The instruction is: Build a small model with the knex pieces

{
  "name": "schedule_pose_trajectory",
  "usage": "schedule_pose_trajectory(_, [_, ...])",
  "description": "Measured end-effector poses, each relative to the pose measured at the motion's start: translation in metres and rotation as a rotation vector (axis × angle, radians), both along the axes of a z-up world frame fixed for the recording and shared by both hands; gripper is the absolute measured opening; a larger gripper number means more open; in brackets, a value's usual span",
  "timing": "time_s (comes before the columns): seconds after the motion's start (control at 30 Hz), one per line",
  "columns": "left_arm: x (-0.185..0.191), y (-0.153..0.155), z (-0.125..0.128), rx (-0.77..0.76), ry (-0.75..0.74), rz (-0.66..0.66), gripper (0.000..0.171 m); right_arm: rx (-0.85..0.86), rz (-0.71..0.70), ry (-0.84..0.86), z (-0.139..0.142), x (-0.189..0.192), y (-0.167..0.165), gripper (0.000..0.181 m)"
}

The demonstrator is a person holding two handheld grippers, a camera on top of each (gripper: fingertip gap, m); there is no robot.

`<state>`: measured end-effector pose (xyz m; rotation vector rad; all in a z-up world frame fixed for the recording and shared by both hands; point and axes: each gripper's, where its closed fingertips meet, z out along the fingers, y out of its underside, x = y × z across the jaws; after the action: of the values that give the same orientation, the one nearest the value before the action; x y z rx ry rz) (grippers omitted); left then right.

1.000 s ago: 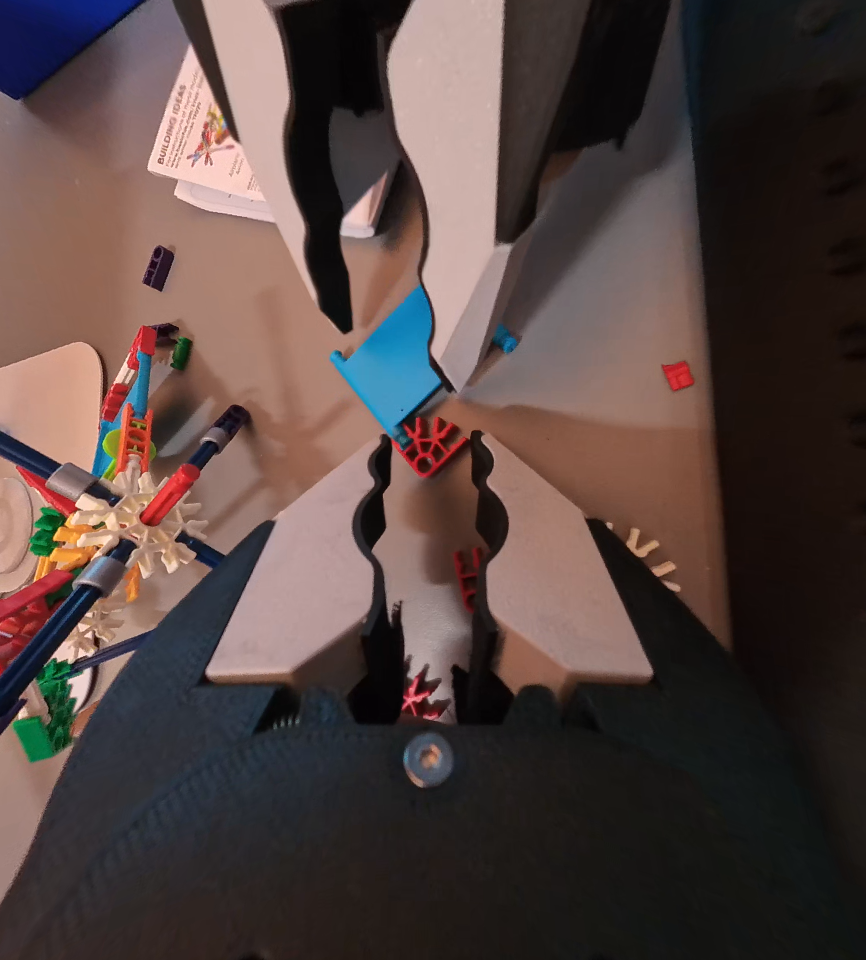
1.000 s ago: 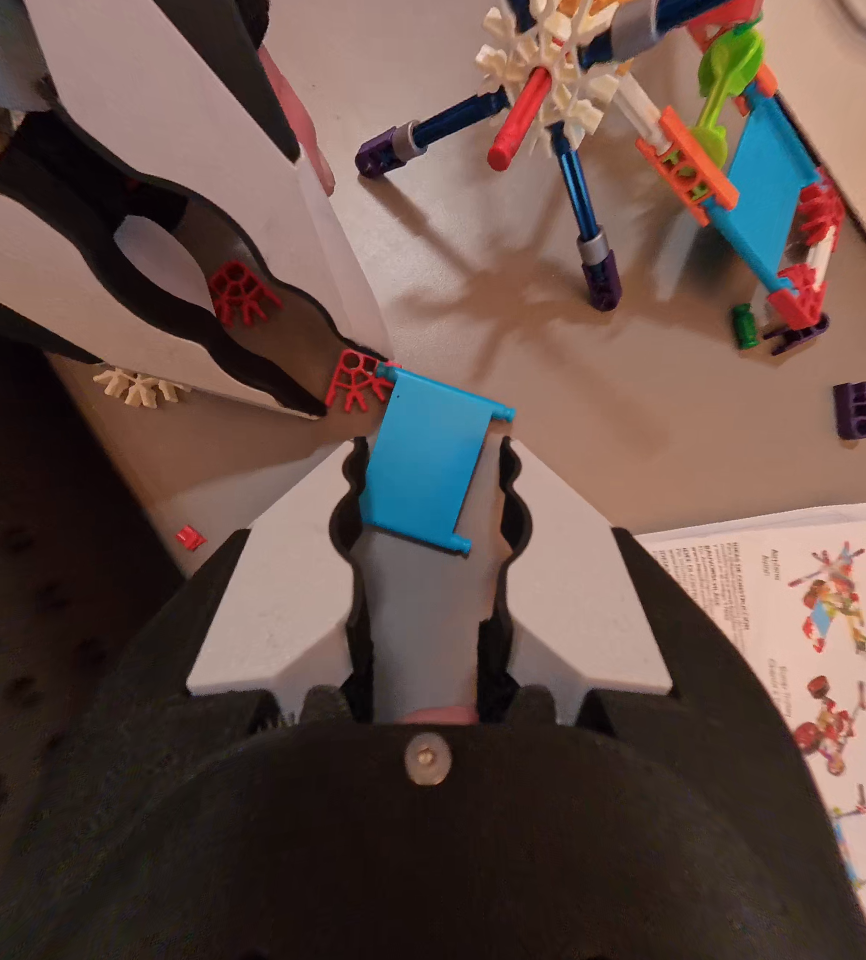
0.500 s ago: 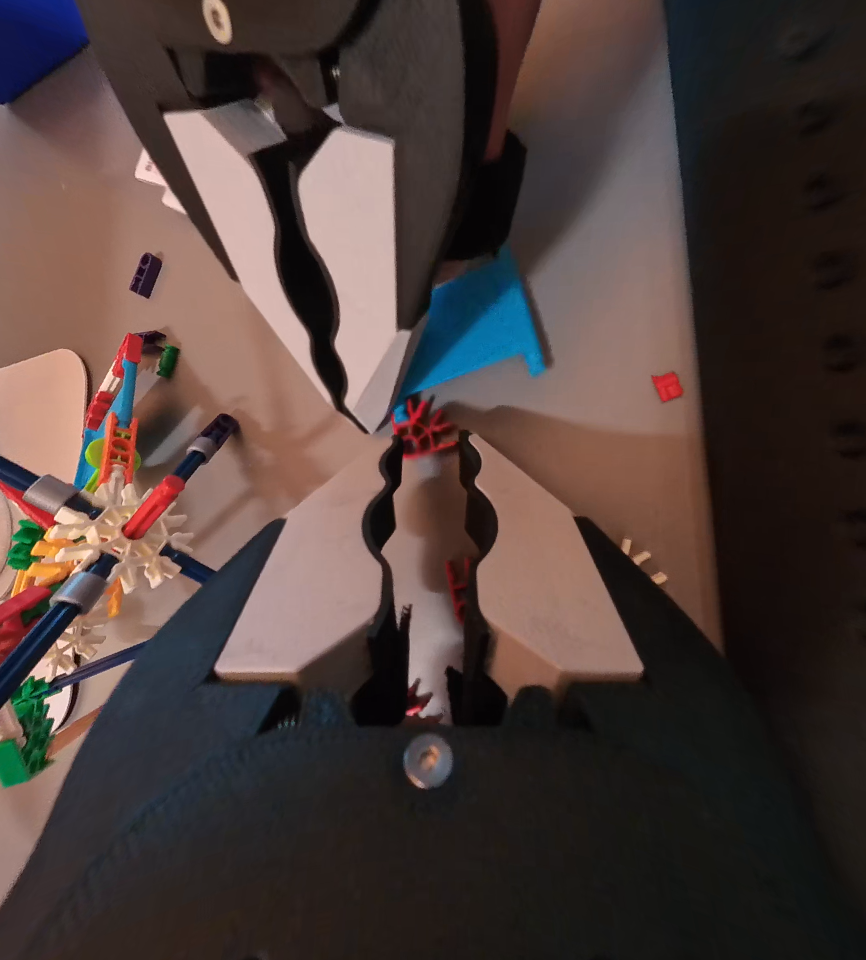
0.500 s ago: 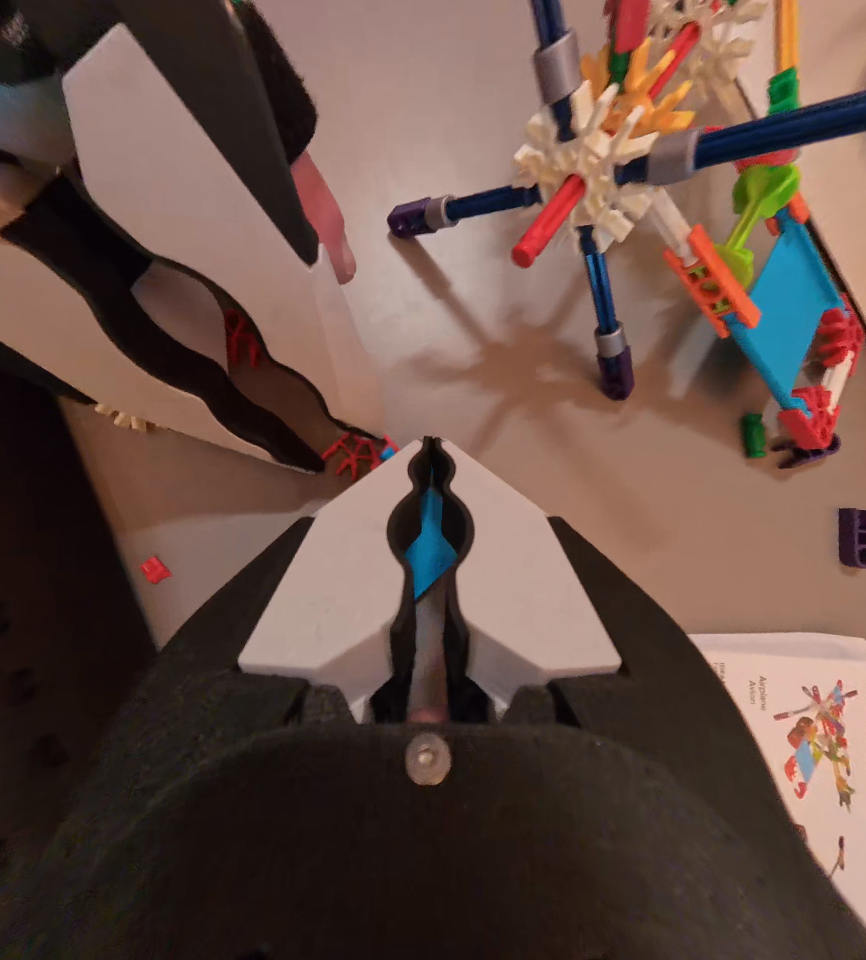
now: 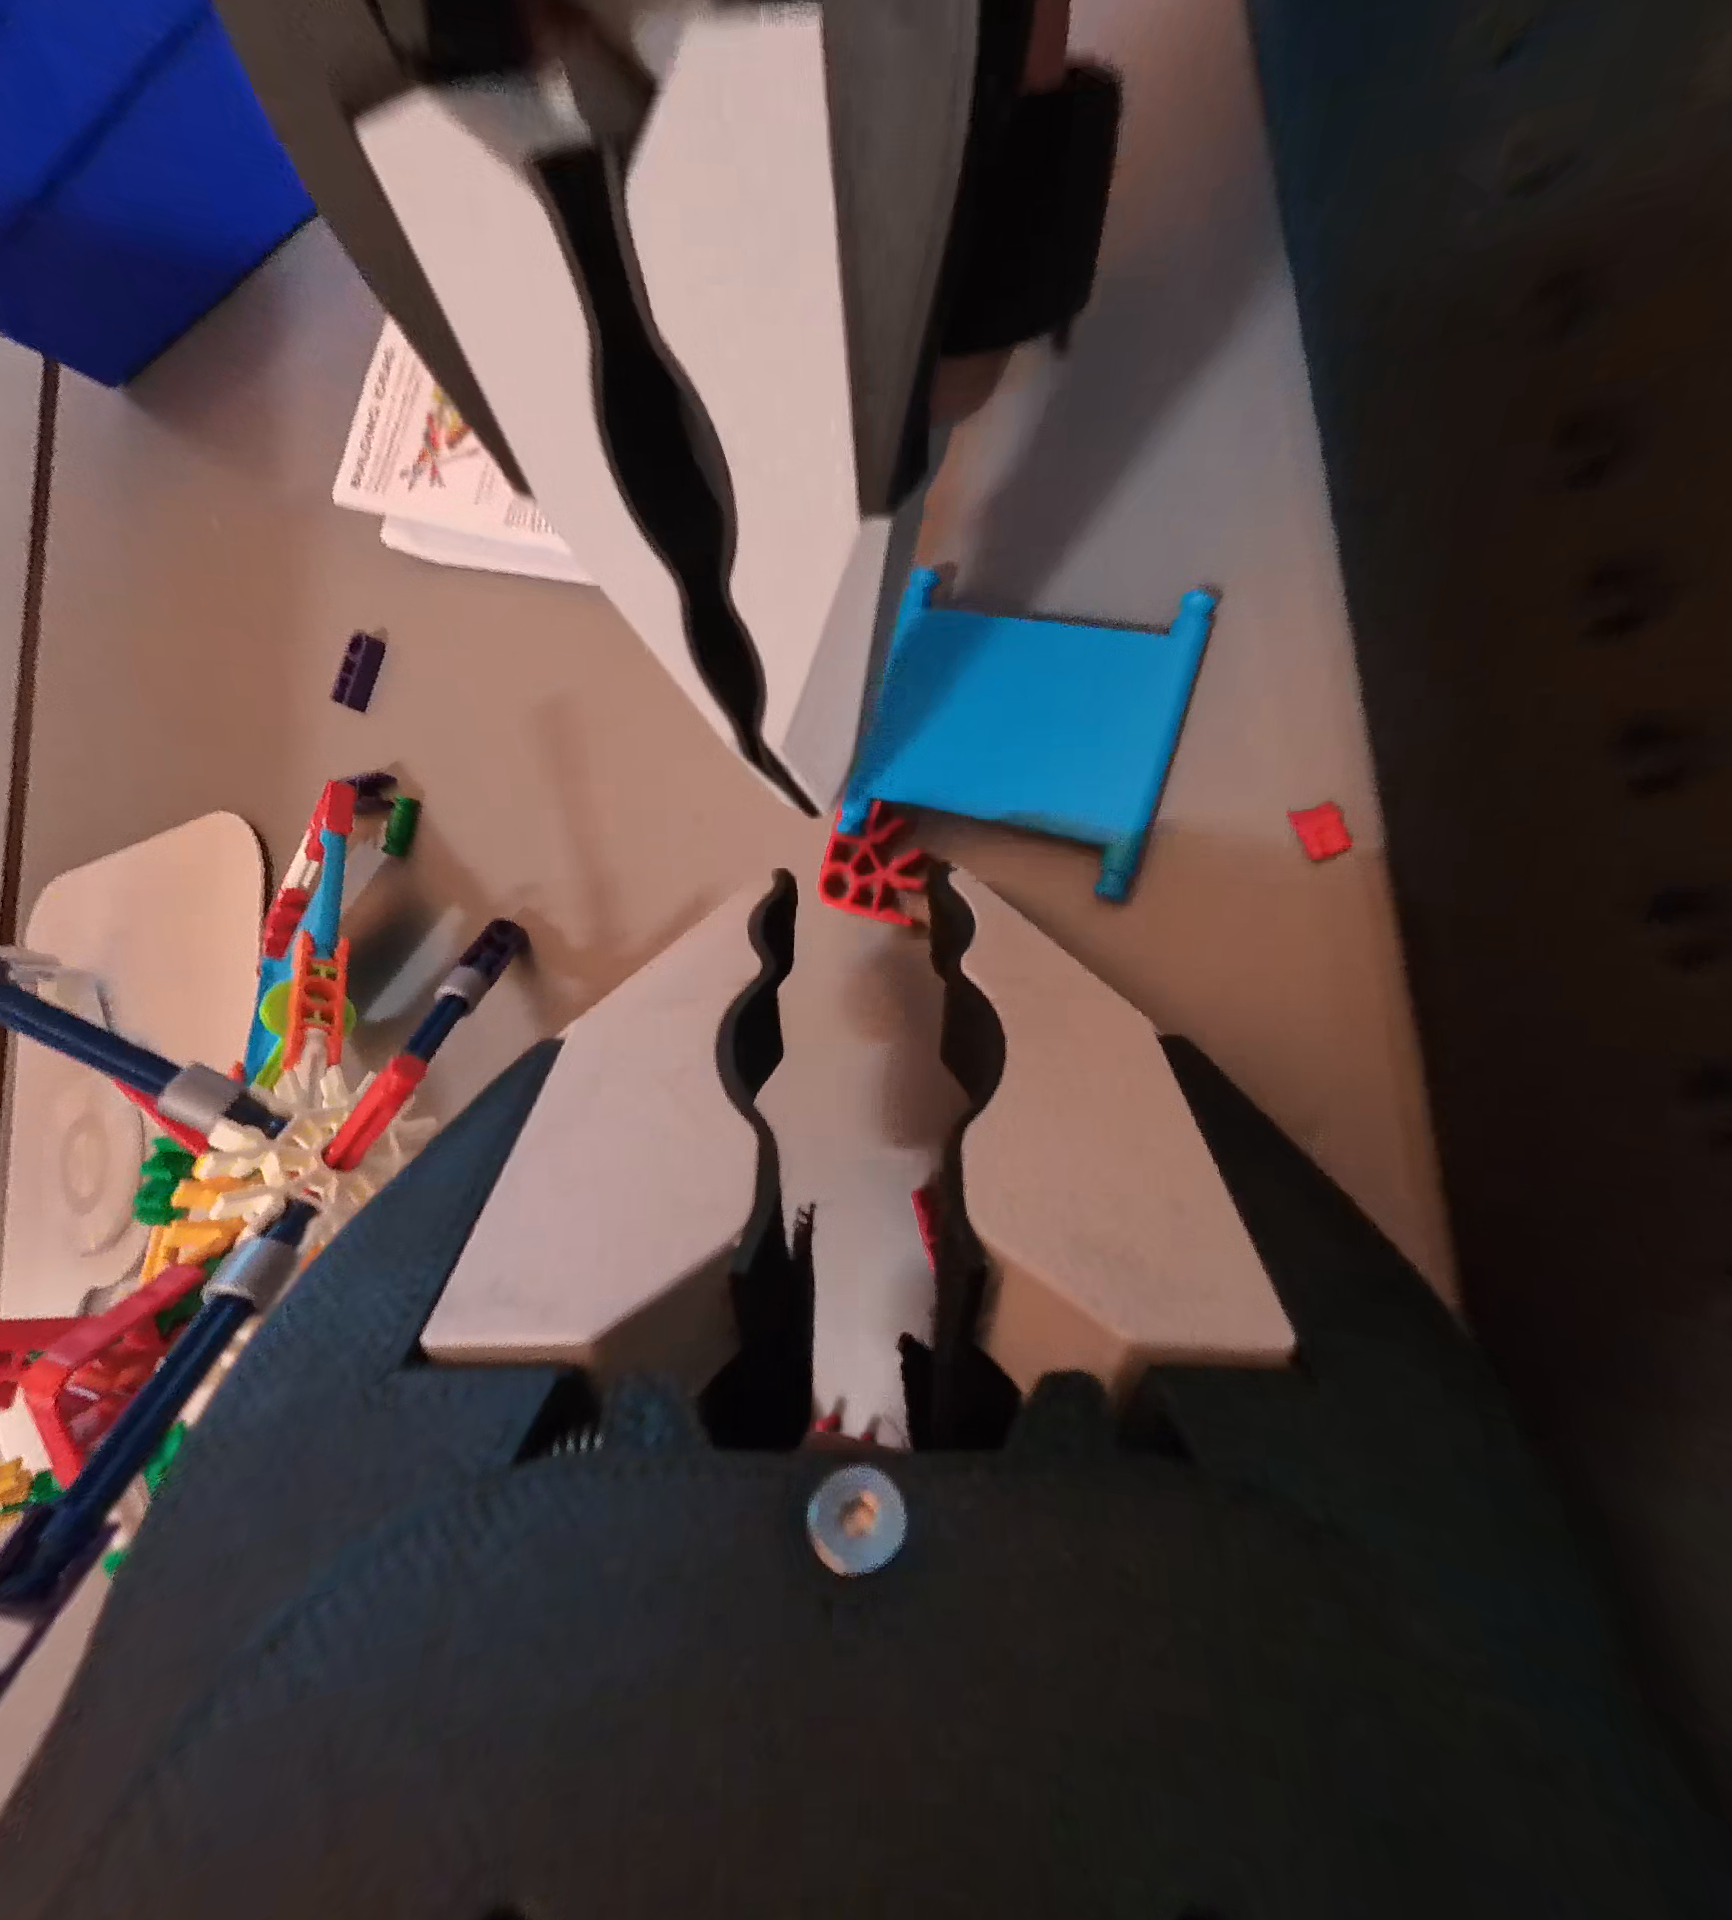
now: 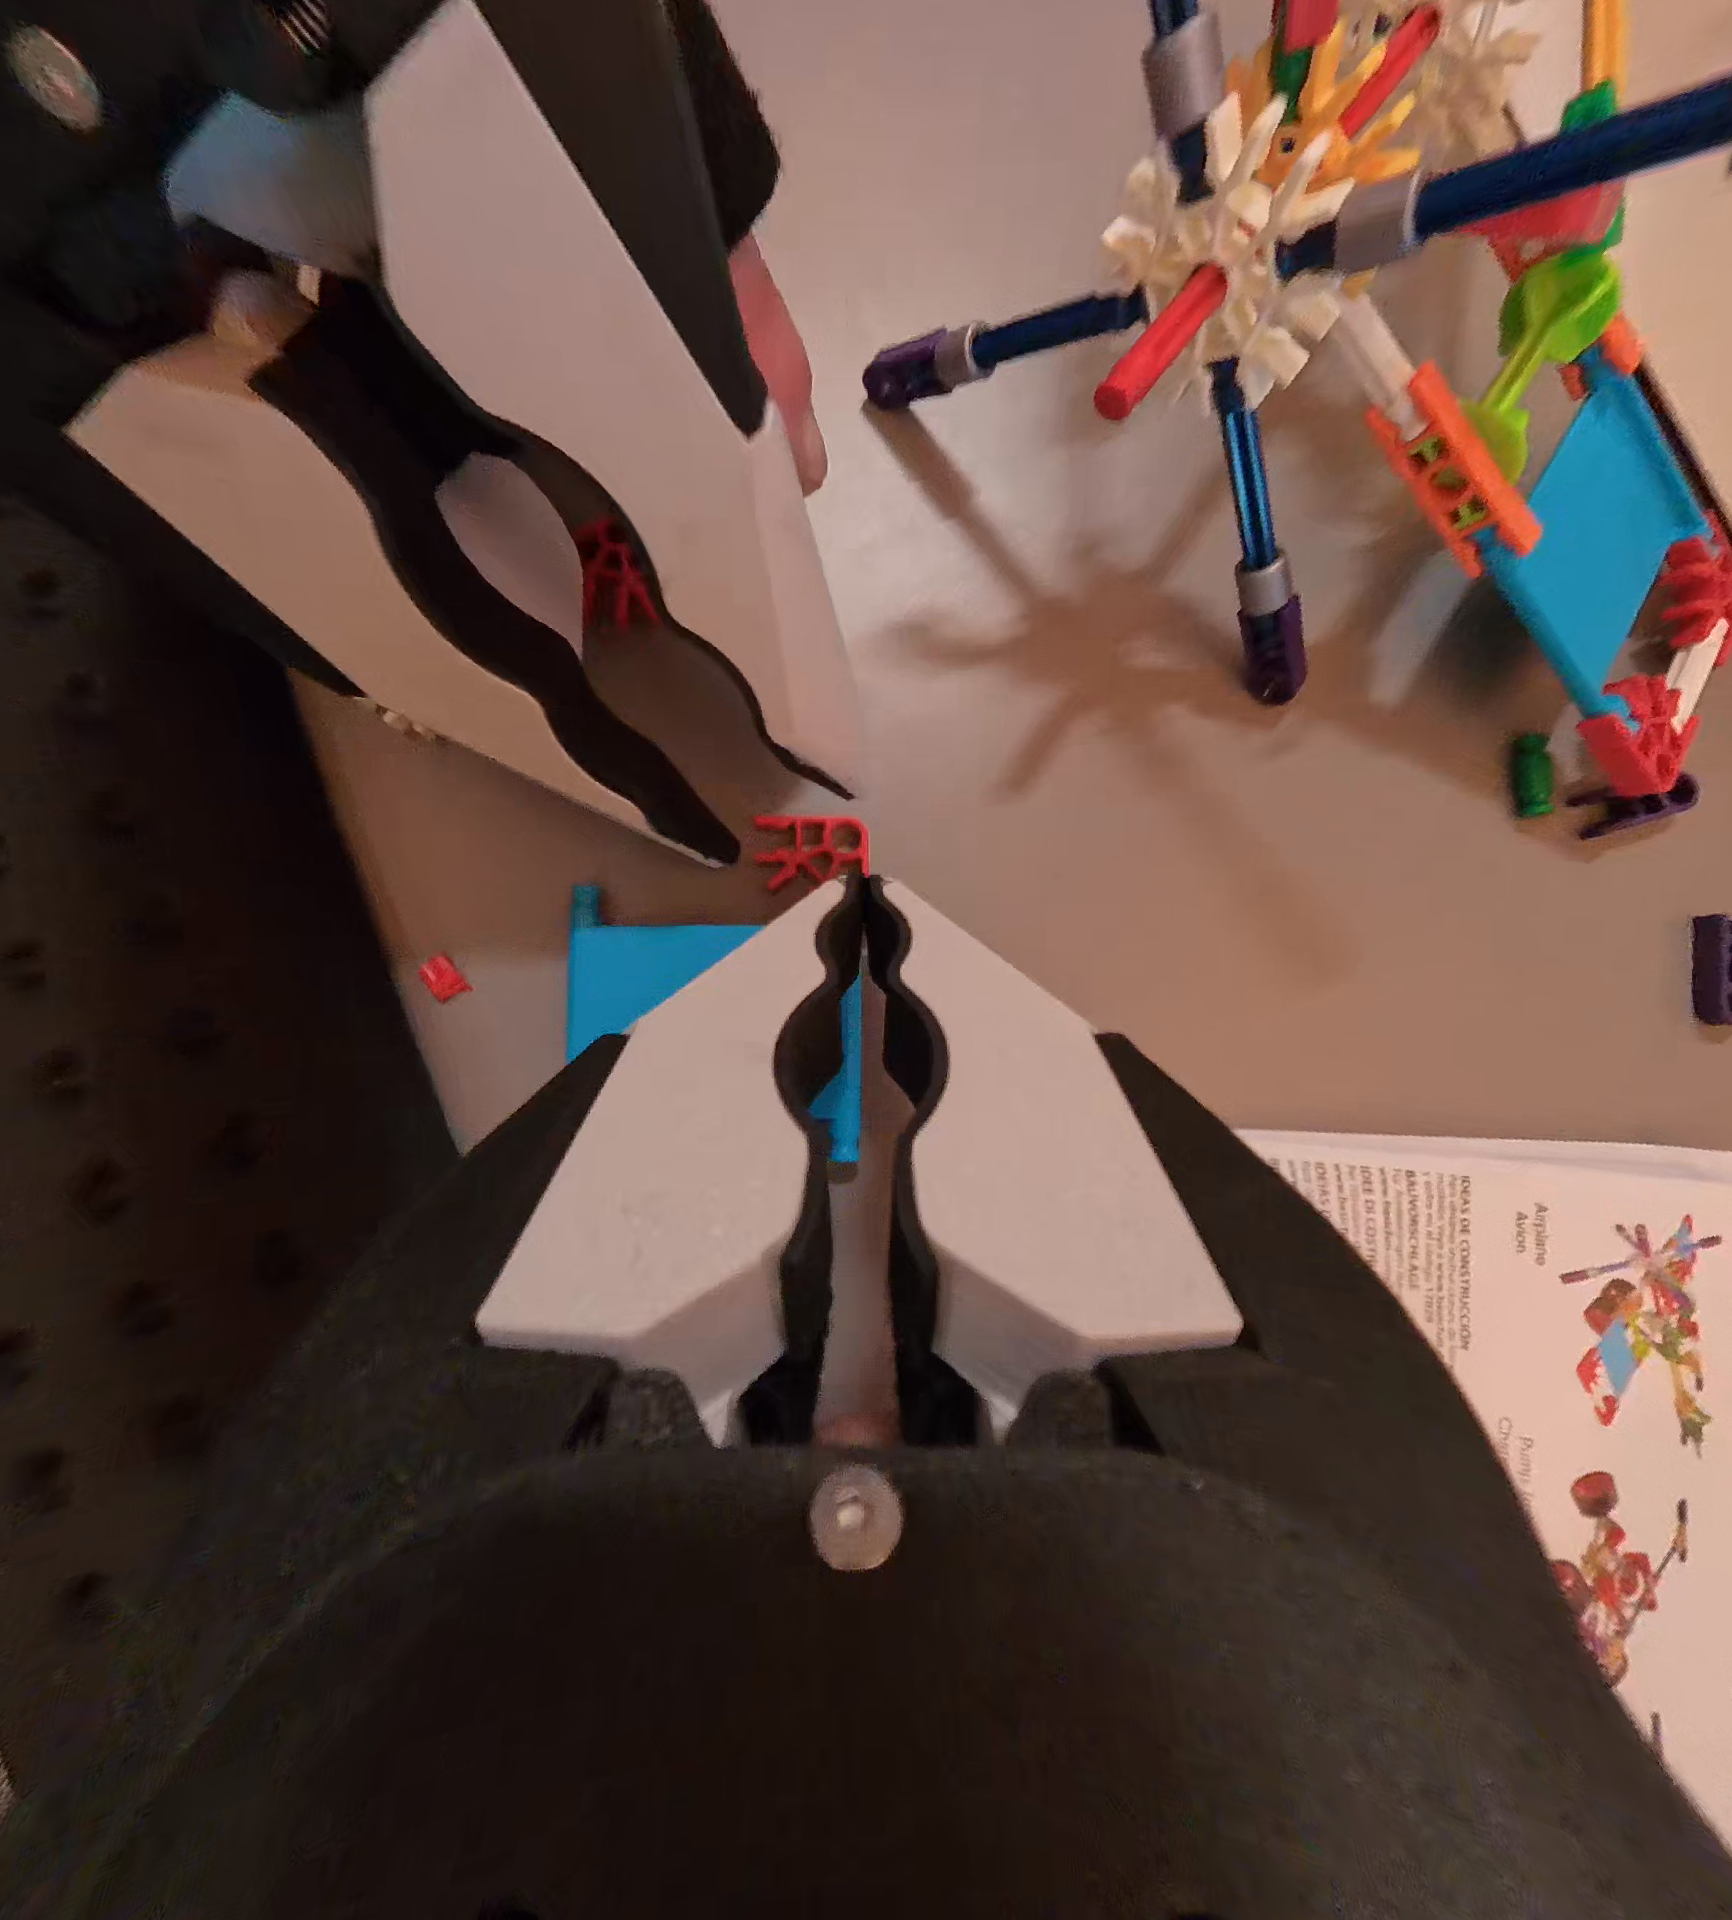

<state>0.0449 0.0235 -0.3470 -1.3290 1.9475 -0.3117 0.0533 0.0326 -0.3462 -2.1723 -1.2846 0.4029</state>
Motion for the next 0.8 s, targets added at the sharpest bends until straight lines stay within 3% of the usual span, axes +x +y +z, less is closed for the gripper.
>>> schedule_pose_trajectory(0.57, [0.011,-0.006,-0.009,0.005,0.029,-0.025,0.017,-0.044,-0.022,0.051,-0.005,0.001,-0.002,0.0])
schedule_pose_trajectory(0.63, [0.011,-0.004,-0.012,0.021,0.047,-0.023,0.008,-0.048,-0.026,0.059,-0.005,0.001,-0.002,0.0])
schedule_pose_trajectory(0.8, [0.012,-0.002,-0.011,0.014,0.057,-0.017,0.003,-0.06,-0.025,0.057,-0.005,0.002,-0.002,0.0])
